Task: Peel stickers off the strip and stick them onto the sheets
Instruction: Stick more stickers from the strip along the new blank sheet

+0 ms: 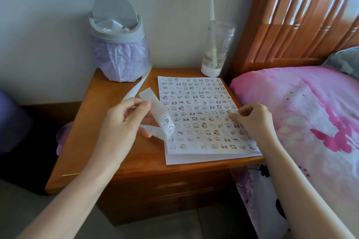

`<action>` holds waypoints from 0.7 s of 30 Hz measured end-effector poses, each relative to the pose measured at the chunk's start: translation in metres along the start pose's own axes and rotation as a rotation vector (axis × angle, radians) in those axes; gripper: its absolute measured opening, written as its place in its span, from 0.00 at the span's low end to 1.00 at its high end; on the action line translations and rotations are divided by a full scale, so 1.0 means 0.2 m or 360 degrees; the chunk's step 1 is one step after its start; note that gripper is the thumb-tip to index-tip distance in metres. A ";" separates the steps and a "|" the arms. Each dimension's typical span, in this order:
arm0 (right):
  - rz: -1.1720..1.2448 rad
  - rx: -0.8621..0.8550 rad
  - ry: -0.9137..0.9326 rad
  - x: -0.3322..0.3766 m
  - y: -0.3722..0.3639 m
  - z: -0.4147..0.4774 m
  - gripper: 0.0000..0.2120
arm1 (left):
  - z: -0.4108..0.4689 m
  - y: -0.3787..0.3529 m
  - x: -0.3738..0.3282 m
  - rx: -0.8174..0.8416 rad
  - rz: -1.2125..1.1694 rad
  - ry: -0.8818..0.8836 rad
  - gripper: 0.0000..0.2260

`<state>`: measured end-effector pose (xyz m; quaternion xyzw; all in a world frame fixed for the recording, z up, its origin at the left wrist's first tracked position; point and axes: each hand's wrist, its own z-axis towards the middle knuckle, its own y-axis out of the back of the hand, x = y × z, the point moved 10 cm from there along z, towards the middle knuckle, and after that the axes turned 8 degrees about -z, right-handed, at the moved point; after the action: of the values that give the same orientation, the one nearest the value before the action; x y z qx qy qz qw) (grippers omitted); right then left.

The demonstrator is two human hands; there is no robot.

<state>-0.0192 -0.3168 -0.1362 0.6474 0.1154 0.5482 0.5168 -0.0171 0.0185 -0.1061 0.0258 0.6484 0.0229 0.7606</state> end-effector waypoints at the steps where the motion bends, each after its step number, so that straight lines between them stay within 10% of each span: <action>1: 0.0026 0.0014 -0.0003 0.00 -0.01 0.00 0.17 | 0.01 0.02 0.00 -0.0017 0.0004 0.0009 0.06; 8: -0.0365 0.0155 -0.0067 -0.02 -0.05 -0.02 0.37 | 0.07 0.18 0.00 -0.0187 -0.0088 0.0051 0.08; 21: -0.0037 0.0190 -0.0168 -0.04 -0.05 0.02 0.23 | 0.08 0.16 0.04 -0.0167 -0.0002 0.0107 0.08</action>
<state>-0.0149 -0.3198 -0.1483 0.7036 0.1279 0.4994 0.4891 -0.0004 0.0501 -0.1092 -0.0153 0.6714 0.0572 0.7387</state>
